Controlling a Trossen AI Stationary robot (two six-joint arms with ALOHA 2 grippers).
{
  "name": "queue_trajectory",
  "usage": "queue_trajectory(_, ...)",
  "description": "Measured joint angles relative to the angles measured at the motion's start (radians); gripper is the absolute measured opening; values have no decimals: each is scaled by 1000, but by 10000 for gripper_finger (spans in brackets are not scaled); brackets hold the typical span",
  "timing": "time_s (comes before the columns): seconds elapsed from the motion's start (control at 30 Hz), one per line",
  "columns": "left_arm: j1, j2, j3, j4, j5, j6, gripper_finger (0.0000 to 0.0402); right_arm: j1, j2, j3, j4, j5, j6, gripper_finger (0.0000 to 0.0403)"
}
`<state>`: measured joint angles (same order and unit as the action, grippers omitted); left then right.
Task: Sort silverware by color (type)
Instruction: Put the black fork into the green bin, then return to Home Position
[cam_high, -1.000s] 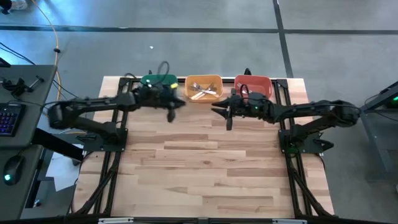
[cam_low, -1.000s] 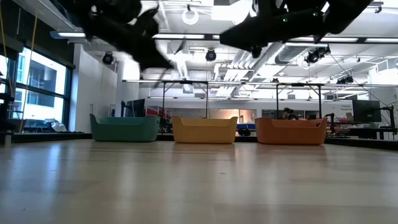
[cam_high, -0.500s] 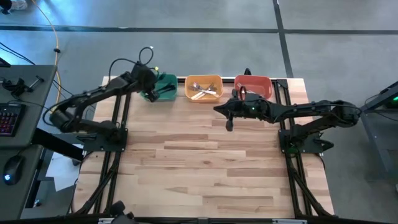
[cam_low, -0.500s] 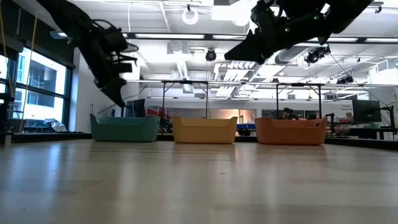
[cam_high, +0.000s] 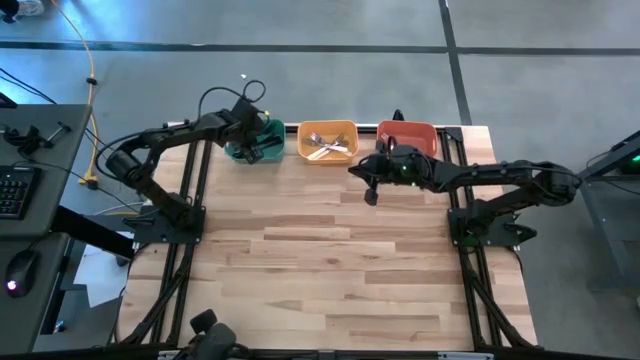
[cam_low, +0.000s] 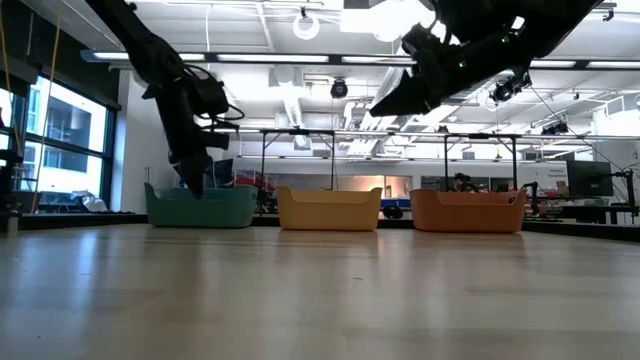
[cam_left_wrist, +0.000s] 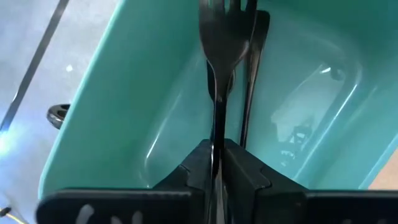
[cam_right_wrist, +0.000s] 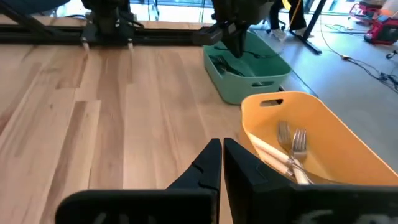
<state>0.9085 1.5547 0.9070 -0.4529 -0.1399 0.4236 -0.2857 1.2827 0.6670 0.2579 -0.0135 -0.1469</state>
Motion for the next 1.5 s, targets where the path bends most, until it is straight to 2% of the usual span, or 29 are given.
queue_trajectory(0.2,0,-10,0,-7,-6,-3,53,-44,0,-14,2,-69,-30,0)
queue_trajectory(0.37,-33,-69,-5,16,3,-30,40,-84,0,-90,91,-96,-39,0)
queue_trajectory(0.47,-81,-145,-69,139,80,-83,12,-91,0,-175,231,-129,-22,0)
queue_trajectory(0.57,-155,-217,-169,310,160,-161,3,-90,0,-255,342,-127,12,0)
queue_trajectory(0.77,-356,-331,-343,612,169,-245,1,-51,-23,-339,383,-42,83,0)
queue_trajectory(0.9,-451,-375,-461,839,218,-280,0,-10,-90,-395,413,12,50,0)
queue_trajectory(1.07,-489,-383,-573,1023,293,-370,0,-3,-197,-519,505,-3,36,0)
queue_trajectory(1.3,-515,-473,-660,1049,296,-420,0,-3,-423,-656,502,-5,53,0)
queue_trajectory(1.5,-526,-661,-753,1048,295,-457,0,-4,-615,-651,259,38,54,0)
